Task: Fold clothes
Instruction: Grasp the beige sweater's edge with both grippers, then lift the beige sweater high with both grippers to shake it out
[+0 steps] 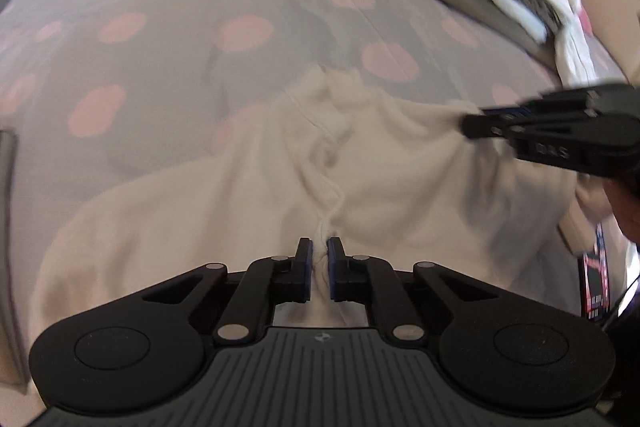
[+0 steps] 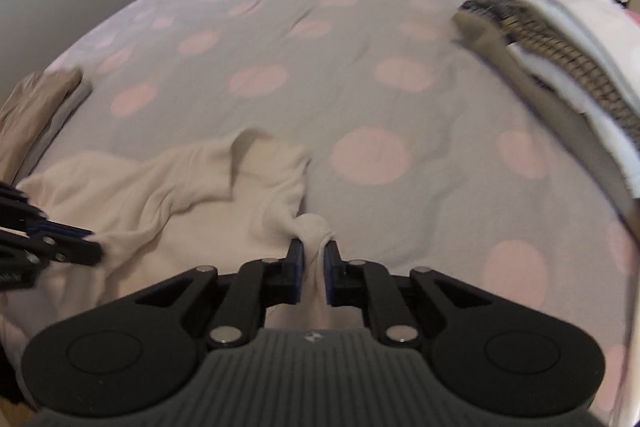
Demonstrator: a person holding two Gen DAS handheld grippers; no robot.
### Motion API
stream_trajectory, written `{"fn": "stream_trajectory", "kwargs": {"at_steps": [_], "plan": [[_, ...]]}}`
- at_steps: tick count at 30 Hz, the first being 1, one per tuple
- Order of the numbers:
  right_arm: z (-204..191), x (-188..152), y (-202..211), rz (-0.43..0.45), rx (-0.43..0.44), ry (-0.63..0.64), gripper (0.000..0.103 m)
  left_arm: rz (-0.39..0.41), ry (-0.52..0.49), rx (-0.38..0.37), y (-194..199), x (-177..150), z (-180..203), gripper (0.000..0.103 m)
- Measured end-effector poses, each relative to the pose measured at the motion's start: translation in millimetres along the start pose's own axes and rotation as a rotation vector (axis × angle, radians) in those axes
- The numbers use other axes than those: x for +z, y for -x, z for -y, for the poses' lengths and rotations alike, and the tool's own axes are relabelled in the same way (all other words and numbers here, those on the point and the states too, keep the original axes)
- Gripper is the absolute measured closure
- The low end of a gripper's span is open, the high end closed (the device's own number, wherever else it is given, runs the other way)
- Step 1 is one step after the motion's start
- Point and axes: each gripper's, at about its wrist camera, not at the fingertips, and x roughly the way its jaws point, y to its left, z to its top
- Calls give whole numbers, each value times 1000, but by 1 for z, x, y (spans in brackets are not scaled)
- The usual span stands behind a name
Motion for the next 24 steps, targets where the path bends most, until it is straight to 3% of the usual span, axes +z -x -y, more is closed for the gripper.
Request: {"fn": "stream_trajectory", "kwargs": {"at_steps": [6, 14, 24], "plan": [[4, 6, 50, 131, -65, -25, 92, 191, 154, 130, 57, 5, -44, 98], [8, 1, 132, 307, -175, -31, 93, 405, 240, 189, 137, -2, -77, 98], [-11, 15, 272, 620, -331, -14, 93, 697, 203, 134, 267, 9, -57, 98]]}}
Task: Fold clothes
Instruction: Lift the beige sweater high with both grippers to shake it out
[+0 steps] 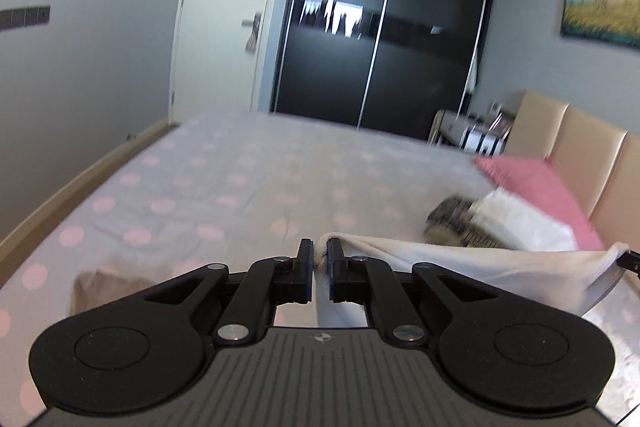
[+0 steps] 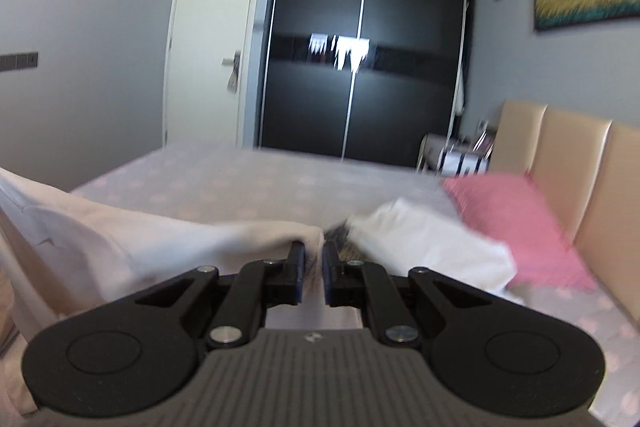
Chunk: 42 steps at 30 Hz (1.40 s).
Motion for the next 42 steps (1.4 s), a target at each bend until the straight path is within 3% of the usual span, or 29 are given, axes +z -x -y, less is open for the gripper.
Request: {"fn": "stream_trajectory", "kwargs": {"at_steps": [10, 17, 23, 27, 30, 42], "plan": [[14, 69, 124, 291, -120, -21, 93, 311, -21, -126, 114, 46, 33, 98], [17, 75, 203, 459, -185, -62, 93, 448, -46, -189, 175, 53, 49, 98], [18, 69, 251, 513, -187, -98, 93, 551, -57, -255, 222, 43, 56, 98], [13, 61, 248, 495, -187, -74, 92, 509, -53, -260, 220, 40, 55, 98], [12, 53, 227, 435, -174, -78, 92, 436, -45, -234, 197, 37, 50, 98], [10, 21, 52, 146, -168, -76, 93, 153, -43, -112, 34, 30, 39, 98]]}}
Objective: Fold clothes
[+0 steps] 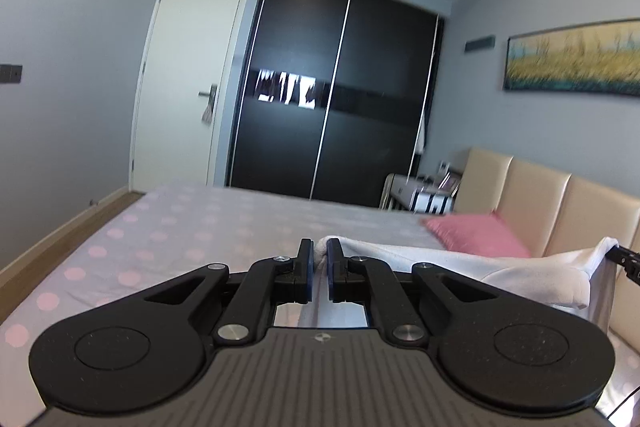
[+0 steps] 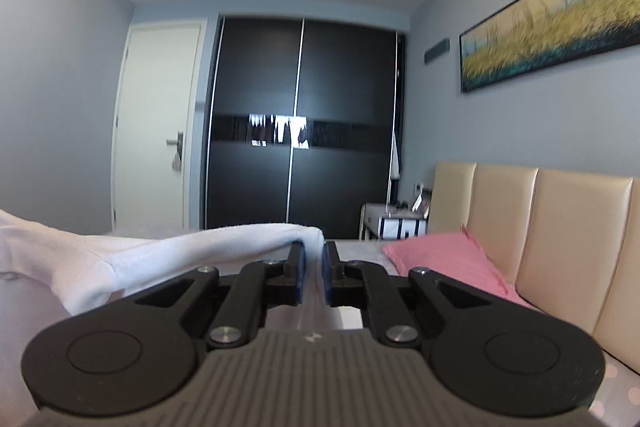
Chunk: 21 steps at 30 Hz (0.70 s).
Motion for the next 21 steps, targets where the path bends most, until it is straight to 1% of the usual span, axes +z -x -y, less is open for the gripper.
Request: {"fn": "stream_trajectory", "kwargs": {"at_steps": [3, 6, 12, 14, 21], "plan": [[-10, -20, -51, -92, -1, 11, 93, -70, -18, 31, -47, -16, -11, 98], [-20, -45, -103, -194, -4, 22, 93, -167, -12, 64, -97, -33, -21, 98], [-32, -96, -197, -327, -35, 71, 93, -305, -31, 116, -190, -75, -39, 98], [-35, -113, -227, -371, -44, 81, 93, -340, -45, 128, -217, -90, -43, 98], [-52, -182, -317, -518, -56, 152, 93, -466, -108, 147, -304, -141, -54, 98]]}}
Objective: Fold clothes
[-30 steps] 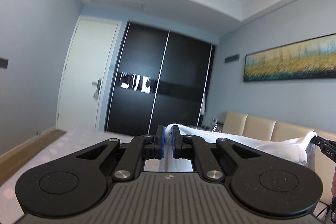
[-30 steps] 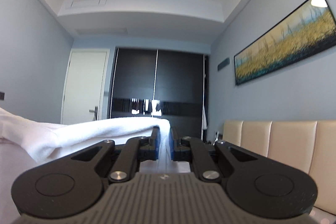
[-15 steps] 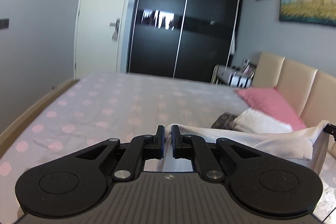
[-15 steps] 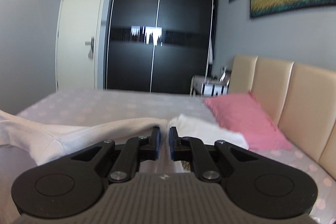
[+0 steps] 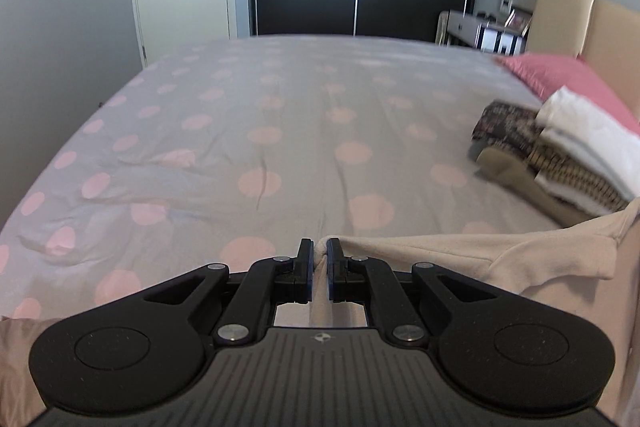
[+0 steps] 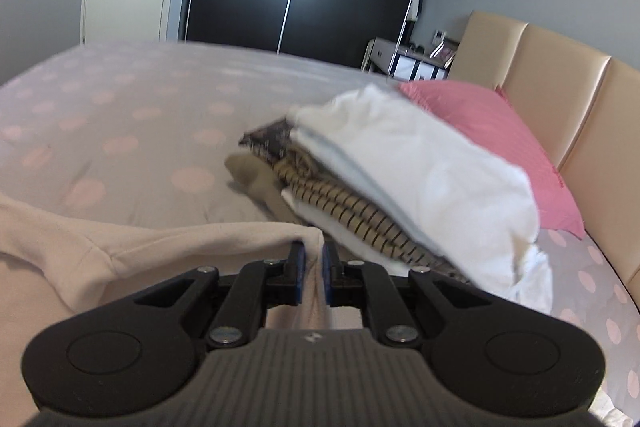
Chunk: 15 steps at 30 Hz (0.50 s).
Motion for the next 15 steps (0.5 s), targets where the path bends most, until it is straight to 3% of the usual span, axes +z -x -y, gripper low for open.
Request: {"fn": "stream_trajectory", "kwargs": {"at_steps": [7, 12, 15], "plan": [[-20, -24, -80, -115, 13, 64, 93, -136, -21, 15, -87, -23, 1, 98], [-30, -40, -113, -171, 31, 86, 92, -203, -8, 10, -123, -42, -1, 98], [-34, -47, -123, -195, 40, 92, 91, -204, -24, 9, -127, -48, 0, 97]]}}
